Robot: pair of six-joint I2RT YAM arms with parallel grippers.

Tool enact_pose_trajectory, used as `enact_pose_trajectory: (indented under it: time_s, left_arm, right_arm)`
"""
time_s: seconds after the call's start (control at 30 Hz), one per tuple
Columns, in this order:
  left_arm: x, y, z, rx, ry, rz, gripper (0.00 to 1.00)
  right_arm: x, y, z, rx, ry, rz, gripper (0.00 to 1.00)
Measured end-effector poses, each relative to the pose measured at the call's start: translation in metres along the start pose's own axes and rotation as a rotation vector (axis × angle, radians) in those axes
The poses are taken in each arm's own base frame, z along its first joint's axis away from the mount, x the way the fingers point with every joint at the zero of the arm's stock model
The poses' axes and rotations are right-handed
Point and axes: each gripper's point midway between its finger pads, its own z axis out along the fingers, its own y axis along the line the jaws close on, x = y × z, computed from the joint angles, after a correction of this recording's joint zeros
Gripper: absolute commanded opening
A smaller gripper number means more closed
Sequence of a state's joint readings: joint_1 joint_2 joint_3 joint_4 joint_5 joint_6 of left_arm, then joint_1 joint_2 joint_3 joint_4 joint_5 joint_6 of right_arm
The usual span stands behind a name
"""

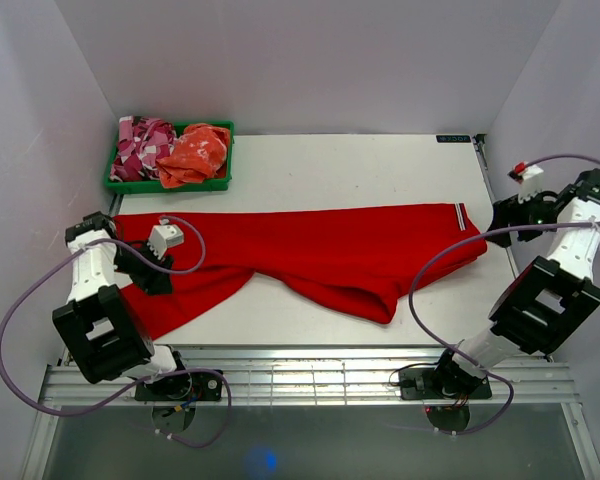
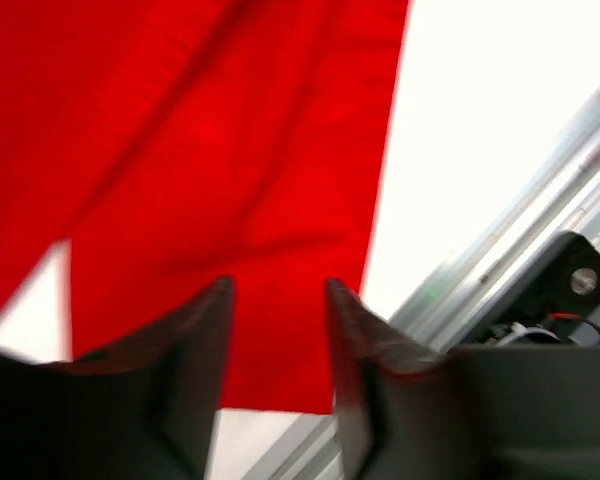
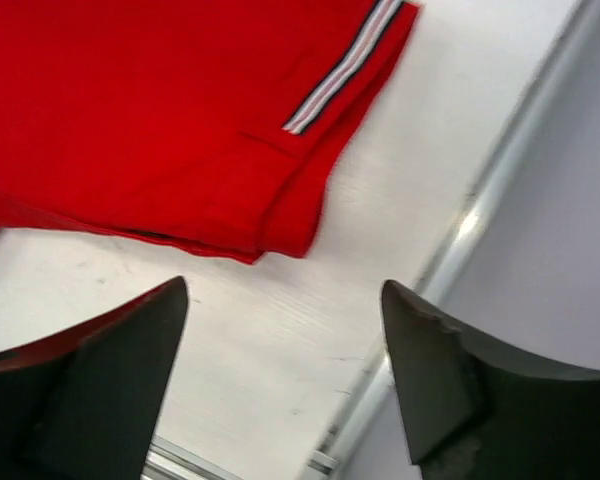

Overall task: Fold and stack the trousers
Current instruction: Flatten the trousers out

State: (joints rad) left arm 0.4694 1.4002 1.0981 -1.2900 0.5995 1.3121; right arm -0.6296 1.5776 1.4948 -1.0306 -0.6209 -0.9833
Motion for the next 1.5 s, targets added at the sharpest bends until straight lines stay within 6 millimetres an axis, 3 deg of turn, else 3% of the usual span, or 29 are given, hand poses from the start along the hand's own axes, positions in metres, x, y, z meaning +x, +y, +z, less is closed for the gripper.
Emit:
enact_pose_trajectory:
  time_s: [0.03,0.17,0.23,0.5,0.6,0.63,0.67,0.73,0.77,0.8,0.83,0.87,0.93,0.97,1.1,1.3,1.33,1.4,1.43,1.5]
  left_arm:
    - [0.007,-0.009,0.008,0.031,0.011,-0.013,0.69]
    - [0.032,-0.044,0.039,0.133,0.081,-0.037,0.72]
    - [0.040,-0.053,0.049,0.153,0.111,-0.027,0.72]
    - [0.062,-0.049,0.078,0.126,0.181,0.021,0.77]
    - [0.062,-0.047,0.082,0.119,0.194,0.046,0.77]
    - [0.062,-0.047,0.082,0.119,0.199,0.049,0.77]
    - [0.062,-0.047,0.082,0.118,0.204,0.053,0.77]
    - [0.063,-0.047,0.084,0.117,0.220,0.058,0.76]
    - [0.064,-0.048,0.085,0.116,0.230,0.058,0.75]
    - [0.065,-0.048,0.086,0.115,0.239,0.054,0.73]
    - [0.065,-0.048,0.086,0.112,0.244,0.053,0.64]
    - [0.065,-0.046,0.087,0.104,0.251,0.050,0.59]
    - [0.064,-0.040,0.089,0.084,0.262,0.040,0.46]
    - [0.064,-0.037,0.089,0.078,0.267,0.033,0.30]
    - [0.062,-0.021,0.091,0.030,0.285,0.018,0.03]
    - [0.059,-0.018,0.089,0.009,0.283,0.010,0.00]
    - [0.058,-0.018,0.089,0.006,0.281,0.011,0.02]
    - [0.057,-0.017,0.088,0.002,0.277,0.018,0.28]
    - [0.056,-0.017,0.088,-0.002,0.274,0.025,0.68]
    - [0.053,-0.020,0.087,0.004,0.258,0.031,0.98]
  right_arm:
    - [0.011,0.008,0.008,-0.034,0.018,0.004,0.90]
    - [0.068,0.053,0.042,-0.181,0.117,0.099,0.90]
    - [0.085,0.069,0.054,-0.220,0.149,0.127,0.90]
    - [0.094,0.071,0.093,-0.206,0.124,0.104,0.90]
    - [0.090,0.070,0.107,-0.211,0.109,0.092,1.00]
    - [0.088,0.071,0.111,-0.216,0.103,0.087,0.93]
    - [0.086,0.072,0.115,-0.221,0.095,0.079,0.75]
    - [0.081,0.071,0.120,-0.224,0.081,0.071,0.60]
    - [0.080,0.072,0.121,-0.226,0.078,0.073,0.46]
    - [0.079,0.072,0.121,-0.229,0.075,0.076,0.37]
    - [0.078,0.072,0.121,-0.231,0.075,0.085,0.26]
    - [0.076,0.071,0.121,-0.232,0.073,0.087,0.08]
    - [0.070,0.069,0.119,-0.234,0.067,0.100,0.08]
    - [0.066,0.069,0.117,-0.234,0.065,0.110,0.08]
    - [0.049,0.061,0.109,-0.214,0.048,0.113,0.08]
    - [0.018,0.048,0.093,-0.161,0.002,0.084,0.08]
    - [0.015,0.047,0.091,-0.156,-0.003,0.078,0.08]
    - [0.014,0.047,0.089,-0.153,-0.003,0.076,0.08]
    - [0.016,0.048,0.089,-0.154,0.003,0.080,0.08]
    - [0.019,0.049,0.088,-0.152,0.020,0.091,0.33]
